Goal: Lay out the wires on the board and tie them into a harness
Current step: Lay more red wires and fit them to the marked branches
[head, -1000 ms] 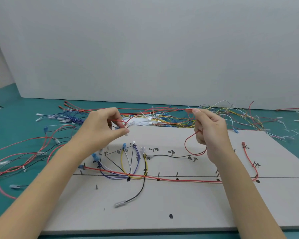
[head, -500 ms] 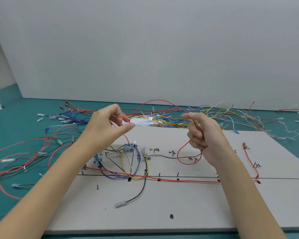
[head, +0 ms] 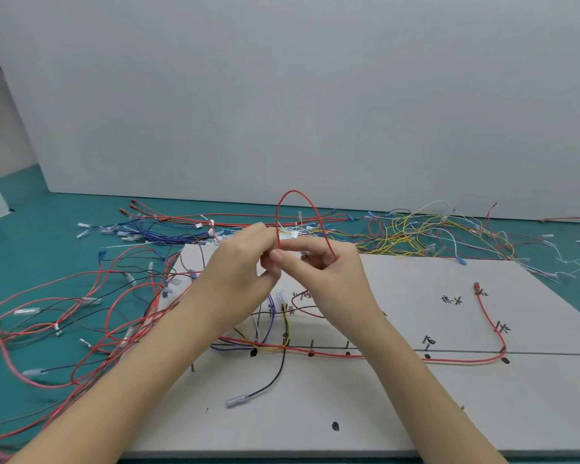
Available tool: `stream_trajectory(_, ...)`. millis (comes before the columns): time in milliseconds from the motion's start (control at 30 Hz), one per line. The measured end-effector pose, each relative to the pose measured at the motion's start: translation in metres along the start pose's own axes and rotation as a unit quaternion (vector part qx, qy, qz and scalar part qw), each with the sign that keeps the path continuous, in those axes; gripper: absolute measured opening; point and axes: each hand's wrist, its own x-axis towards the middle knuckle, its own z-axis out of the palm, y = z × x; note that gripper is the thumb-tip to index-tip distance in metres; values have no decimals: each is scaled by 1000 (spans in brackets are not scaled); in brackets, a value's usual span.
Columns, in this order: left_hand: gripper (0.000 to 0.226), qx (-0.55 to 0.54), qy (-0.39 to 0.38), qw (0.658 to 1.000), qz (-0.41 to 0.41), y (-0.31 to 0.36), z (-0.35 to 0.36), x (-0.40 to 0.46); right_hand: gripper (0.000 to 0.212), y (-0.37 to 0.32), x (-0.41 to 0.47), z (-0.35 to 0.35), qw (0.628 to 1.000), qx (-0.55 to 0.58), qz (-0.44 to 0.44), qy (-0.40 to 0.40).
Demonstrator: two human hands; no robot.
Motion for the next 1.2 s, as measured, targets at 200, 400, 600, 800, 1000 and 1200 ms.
stream_trajectory(200,27,-7,-2,1000,-6,0,0,-1,20,4,-3,-1,997,-75,-25,27)
stream_trajectory(400,39,116,-48,985,-118,-25,-8,-5,20,-1,-1,-12,997,-6,-1,79)
stream_trajectory(600,35,296,-23,937,-184,-65,-40,0,20,-3,5,-39,983,-39,-19,181)
stream_trajectory(800,45,295,115,905,-284,-126,-91,-9,17,-5,19,-109,933,86,52,346)
stream_trajectory(1000,43,224,143,841,-472,-168,-121,-40,22,2,11,-120,920,204,119,312)
stream_trajectory(1200,53,52,108,888,-445,-141,-90,-16,31,3,11,-113,894,368,177,186)
